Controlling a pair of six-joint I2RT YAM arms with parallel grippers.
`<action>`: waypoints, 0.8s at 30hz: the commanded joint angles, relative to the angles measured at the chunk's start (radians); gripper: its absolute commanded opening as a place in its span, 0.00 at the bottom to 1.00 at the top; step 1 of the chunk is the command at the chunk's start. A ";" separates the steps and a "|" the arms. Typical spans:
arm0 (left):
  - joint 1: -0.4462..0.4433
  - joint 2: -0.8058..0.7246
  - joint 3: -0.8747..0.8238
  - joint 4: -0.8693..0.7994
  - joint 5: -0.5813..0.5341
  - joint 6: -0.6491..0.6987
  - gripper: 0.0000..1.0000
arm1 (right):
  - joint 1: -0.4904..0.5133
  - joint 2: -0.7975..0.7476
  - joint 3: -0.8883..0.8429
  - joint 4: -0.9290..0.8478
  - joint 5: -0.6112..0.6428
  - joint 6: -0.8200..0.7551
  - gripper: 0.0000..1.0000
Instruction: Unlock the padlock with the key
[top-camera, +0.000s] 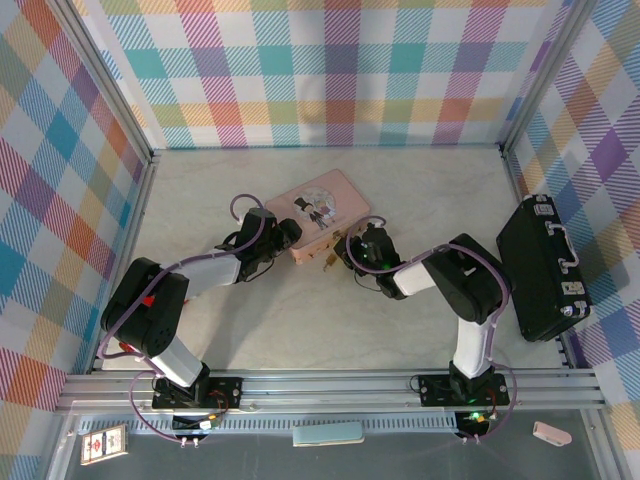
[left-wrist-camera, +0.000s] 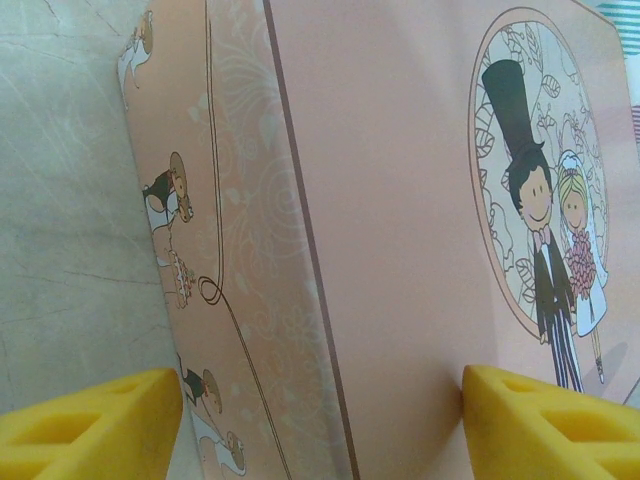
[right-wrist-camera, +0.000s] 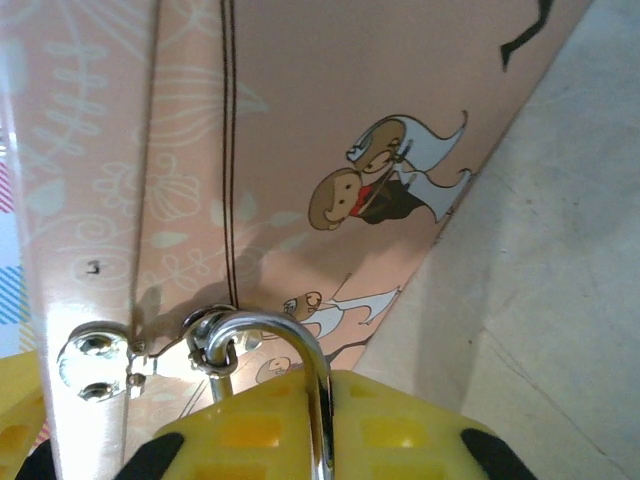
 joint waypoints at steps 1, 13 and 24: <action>0.007 0.019 -0.040 -0.217 -0.040 0.014 0.71 | -0.020 0.028 -0.008 0.046 0.001 -0.026 0.07; 0.002 0.031 -0.052 -0.204 -0.032 -0.002 0.70 | -0.038 -0.010 -0.043 0.073 0.050 0.025 0.00; -0.017 0.040 -0.044 -0.194 -0.021 -0.020 0.70 | -0.021 0.008 -0.019 0.126 0.134 0.242 0.00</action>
